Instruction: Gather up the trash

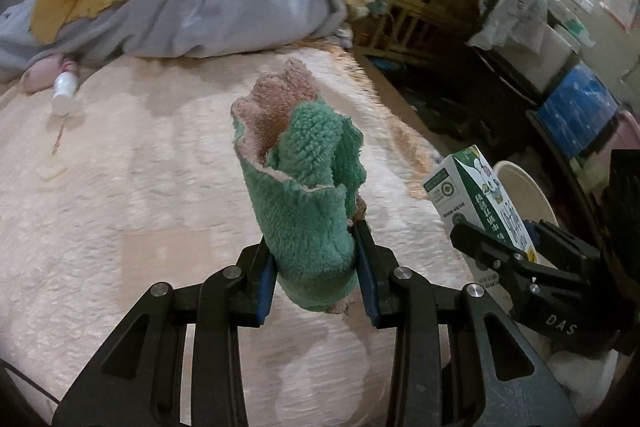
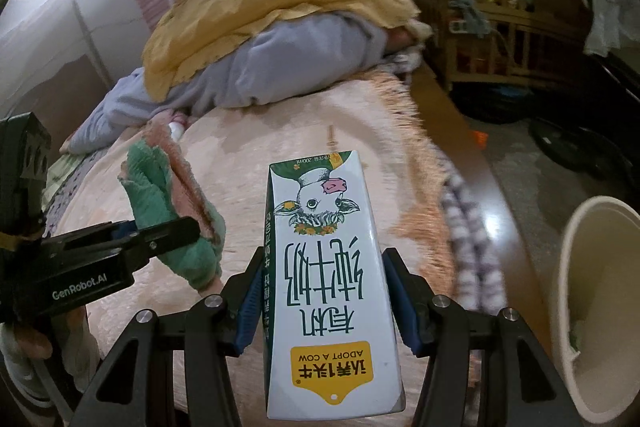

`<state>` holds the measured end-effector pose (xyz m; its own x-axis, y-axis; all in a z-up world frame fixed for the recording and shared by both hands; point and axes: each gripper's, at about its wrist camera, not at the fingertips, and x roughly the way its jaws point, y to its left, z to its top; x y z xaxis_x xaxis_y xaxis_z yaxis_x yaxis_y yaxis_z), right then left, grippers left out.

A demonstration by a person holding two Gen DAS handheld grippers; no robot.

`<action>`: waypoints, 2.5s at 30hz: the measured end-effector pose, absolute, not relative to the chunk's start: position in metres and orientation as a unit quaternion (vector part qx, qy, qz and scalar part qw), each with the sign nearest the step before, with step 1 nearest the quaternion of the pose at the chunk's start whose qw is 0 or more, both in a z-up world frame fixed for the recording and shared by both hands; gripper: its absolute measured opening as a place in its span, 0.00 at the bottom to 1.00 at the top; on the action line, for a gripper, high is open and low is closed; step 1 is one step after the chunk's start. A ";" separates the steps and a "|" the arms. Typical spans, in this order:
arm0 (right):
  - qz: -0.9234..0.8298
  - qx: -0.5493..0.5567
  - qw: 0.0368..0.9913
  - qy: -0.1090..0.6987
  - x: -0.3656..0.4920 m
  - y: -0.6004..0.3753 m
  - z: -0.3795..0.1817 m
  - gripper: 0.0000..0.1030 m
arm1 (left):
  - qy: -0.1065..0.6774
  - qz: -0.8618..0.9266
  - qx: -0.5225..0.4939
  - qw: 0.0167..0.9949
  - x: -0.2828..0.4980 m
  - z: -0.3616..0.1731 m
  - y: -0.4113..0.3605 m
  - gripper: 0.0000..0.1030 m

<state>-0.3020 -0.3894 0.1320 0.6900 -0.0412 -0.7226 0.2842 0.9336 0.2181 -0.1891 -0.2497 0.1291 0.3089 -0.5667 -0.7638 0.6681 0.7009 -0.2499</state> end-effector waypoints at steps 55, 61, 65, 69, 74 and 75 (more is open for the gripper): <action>-0.315 0.292 0.833 0.349 -0.485 -0.578 0.103 0.53 | 0.451 -0.580 0.129 0.666 -0.312 0.117 -0.494 0.33; -0.322 0.306 0.828 0.342 -0.489 -0.581 0.104 0.55 | 0.444 -0.586 0.115 0.668 -0.311 0.117 -0.489 0.58; -0.325 0.312 0.826 0.338 -0.491 -0.579 0.105 0.66 | 0.434 -0.585 0.112 0.676 -0.310 0.122 -0.480 0.60; -0.323 0.307 0.831 0.332 -0.489 -0.572 0.109 0.66 | 0.417 -0.566 0.129 0.699 -0.310 0.125 -0.465 0.60; -0.321 0.282 0.844 0.323 -0.481 -0.551 0.119 0.66 | 0.384 -0.546 0.133 0.733 -0.312 0.134 -0.442 0.60; -0.319 0.279 0.846 0.322 -0.480 -0.547 0.120 0.66 | 0.380 -0.543 0.132 0.737 -0.312 0.137 -0.438 0.60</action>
